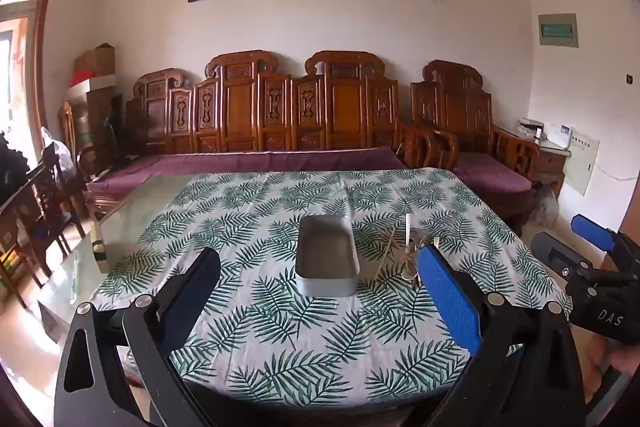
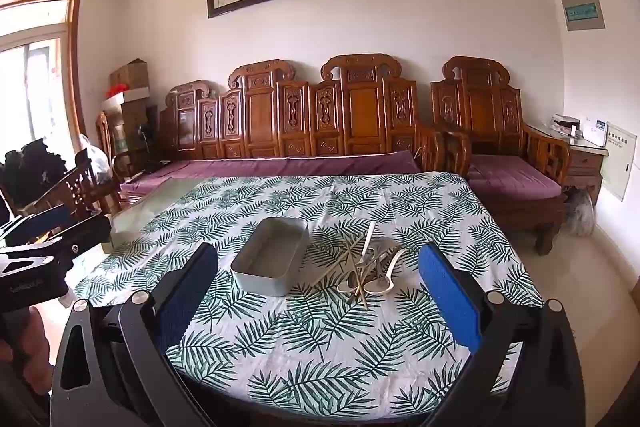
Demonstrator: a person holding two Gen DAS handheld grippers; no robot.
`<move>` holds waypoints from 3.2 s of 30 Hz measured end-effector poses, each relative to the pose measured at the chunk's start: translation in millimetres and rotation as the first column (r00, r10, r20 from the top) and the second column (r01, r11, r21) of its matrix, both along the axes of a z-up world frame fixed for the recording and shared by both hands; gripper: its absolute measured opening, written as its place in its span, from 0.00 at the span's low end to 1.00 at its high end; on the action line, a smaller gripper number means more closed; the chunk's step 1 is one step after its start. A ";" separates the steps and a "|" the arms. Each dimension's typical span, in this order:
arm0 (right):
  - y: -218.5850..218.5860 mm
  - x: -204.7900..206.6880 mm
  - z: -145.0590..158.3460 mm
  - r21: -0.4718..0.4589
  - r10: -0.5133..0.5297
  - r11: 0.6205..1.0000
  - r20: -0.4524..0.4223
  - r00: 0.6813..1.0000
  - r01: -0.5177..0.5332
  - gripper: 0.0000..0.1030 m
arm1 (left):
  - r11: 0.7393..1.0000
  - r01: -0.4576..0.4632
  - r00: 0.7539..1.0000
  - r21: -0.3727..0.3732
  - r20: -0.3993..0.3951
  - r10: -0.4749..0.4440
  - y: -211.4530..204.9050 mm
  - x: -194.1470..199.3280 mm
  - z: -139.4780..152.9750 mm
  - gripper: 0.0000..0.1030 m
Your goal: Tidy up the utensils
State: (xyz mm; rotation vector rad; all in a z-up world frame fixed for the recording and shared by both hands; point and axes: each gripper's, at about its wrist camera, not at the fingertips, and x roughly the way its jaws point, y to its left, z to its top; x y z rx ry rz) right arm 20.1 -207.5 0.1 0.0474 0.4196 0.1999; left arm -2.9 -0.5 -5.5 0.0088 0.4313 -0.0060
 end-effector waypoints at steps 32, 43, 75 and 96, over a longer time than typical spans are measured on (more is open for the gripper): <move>1.7 2.1 -1.3 0.003 0.000 1.000 0.000 1.000 0.000 0.97 | 1.000 0.015 1.000 -0.001 0.004 -0.015 -3.0 -1.4 5.5 0.93; 2.1 0.4 0.0 0.004 0.000 1.000 0.003 1.000 0.000 0.97 | 1.000 0.021 1.000 0.004 0.006 -0.021 -6.3 -1.8 9.5 0.93; -2.5 10.0 -9.5 0.005 -0.005 1.000 -0.019 1.000 0.005 0.97 | 1.000 0.027 0.999 0.001 -0.031 -0.027 -9.1 10.9 -6.7 0.93; -42.7 119.0 -80.6 -0.076 0.019 0.997 -0.161 0.987 -0.032 0.82 | 0.995 0.099 0.975 -0.013 -0.200 -0.100 -21.3 105.6 -69.1 0.93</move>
